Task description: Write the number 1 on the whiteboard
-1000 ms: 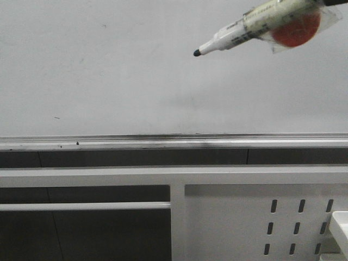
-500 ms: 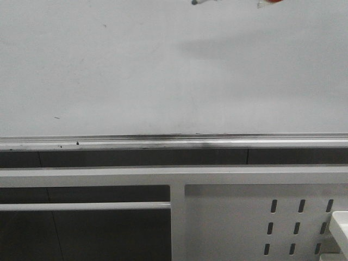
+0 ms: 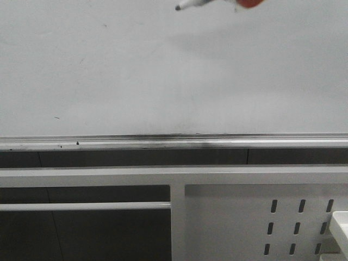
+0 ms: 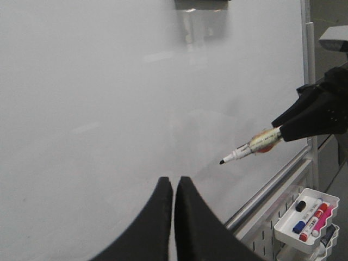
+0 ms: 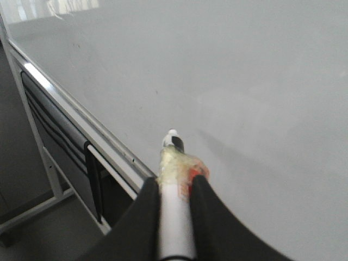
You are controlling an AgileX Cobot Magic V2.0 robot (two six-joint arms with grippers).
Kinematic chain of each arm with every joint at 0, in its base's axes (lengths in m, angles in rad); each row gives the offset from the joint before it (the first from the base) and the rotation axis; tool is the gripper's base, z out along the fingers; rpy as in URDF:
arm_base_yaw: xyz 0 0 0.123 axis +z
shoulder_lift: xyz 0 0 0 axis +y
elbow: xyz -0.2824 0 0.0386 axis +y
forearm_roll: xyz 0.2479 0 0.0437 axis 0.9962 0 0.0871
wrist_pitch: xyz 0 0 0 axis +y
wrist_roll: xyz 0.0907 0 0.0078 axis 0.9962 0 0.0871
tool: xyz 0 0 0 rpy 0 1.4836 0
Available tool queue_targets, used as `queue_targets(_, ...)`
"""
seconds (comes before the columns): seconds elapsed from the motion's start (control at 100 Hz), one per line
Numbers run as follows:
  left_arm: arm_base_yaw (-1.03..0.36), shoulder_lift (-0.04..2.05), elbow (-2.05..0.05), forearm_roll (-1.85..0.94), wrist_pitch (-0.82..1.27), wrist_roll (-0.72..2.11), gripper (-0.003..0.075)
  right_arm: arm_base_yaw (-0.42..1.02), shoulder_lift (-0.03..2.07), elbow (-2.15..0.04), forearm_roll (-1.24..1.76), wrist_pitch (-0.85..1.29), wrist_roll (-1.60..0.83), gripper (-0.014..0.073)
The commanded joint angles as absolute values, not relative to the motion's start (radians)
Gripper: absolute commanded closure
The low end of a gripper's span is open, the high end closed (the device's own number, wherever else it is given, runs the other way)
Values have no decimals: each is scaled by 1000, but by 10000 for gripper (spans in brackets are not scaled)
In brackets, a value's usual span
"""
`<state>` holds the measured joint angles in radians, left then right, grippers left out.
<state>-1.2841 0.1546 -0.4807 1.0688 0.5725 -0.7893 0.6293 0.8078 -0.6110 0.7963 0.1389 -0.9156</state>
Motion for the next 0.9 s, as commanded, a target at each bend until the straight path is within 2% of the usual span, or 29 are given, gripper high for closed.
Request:
queue_targets(0.0, -1292, 176, -502, 1099, 560, -790, 740, 658, 805, -658, 772, 13, -934, 663)
queue_targets(0.51, -1292, 176, -502, 1164, 537, -790, 740, 689, 934, -690, 706, -81, -934, 663)
queue_targets(0.89, -1292, 176, -502, 1162, 567, -790, 740, 693, 934, -692, 700, -114, -934, 663)
